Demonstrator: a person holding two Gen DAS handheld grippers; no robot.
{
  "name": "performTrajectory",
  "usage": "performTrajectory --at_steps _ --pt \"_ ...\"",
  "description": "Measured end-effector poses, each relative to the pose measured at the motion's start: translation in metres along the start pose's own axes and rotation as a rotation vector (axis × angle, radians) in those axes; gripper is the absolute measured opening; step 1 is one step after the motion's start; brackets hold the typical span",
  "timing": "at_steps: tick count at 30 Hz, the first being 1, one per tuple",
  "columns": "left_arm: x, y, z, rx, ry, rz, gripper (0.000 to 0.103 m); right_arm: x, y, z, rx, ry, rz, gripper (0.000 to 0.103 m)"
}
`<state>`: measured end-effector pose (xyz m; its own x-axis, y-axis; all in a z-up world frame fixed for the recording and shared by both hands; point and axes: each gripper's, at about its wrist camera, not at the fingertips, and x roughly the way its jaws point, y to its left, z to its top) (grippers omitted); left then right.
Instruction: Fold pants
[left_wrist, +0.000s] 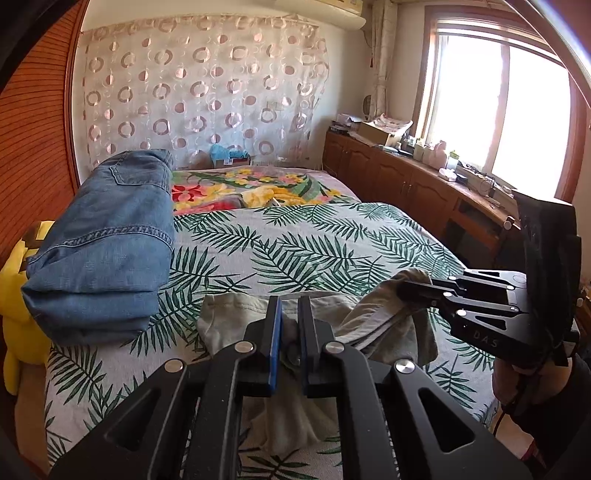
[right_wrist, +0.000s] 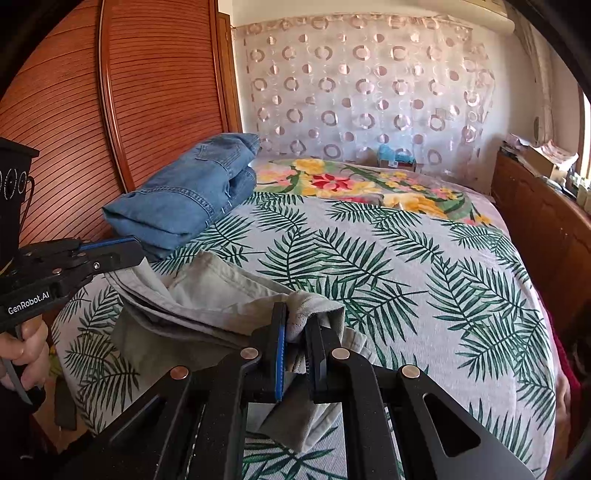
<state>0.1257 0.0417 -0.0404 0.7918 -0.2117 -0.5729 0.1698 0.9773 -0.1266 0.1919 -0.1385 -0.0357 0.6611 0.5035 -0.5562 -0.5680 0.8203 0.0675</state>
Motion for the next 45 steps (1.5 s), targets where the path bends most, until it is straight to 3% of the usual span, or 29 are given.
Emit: performTrajectory --at_steps 11,17,19,20,25,33,45 --pt "0.004 0.001 -0.004 -0.001 0.005 0.019 0.014 0.021 -0.001 0.001 0.002 0.039 -0.012 0.009" --pt "-0.003 0.004 -0.005 -0.006 -0.025 0.031 0.05 0.026 -0.004 -0.001 0.013 0.043 -0.015 0.009" --pt "-0.002 0.006 -0.008 -0.01 -0.017 0.026 0.074 0.026 -0.003 -0.001 0.011 0.04 -0.02 0.011" --pt "-0.002 0.007 -0.009 -0.009 -0.016 0.024 0.078 0.025 -0.003 -0.001 0.008 0.036 -0.023 0.015" --pt "0.0 0.007 -0.022 -0.005 0.01 0.024 0.078 0.011 -0.007 -0.003 0.012 0.014 -0.023 0.046" --pt "0.004 0.005 -0.044 -0.009 0.062 0.028 0.078 -0.022 -0.018 -0.022 0.034 0.008 -0.018 0.047" --pt "-0.001 0.003 -0.067 -0.003 0.114 0.028 0.078 -0.046 -0.013 -0.059 0.006 0.095 0.014 0.047"
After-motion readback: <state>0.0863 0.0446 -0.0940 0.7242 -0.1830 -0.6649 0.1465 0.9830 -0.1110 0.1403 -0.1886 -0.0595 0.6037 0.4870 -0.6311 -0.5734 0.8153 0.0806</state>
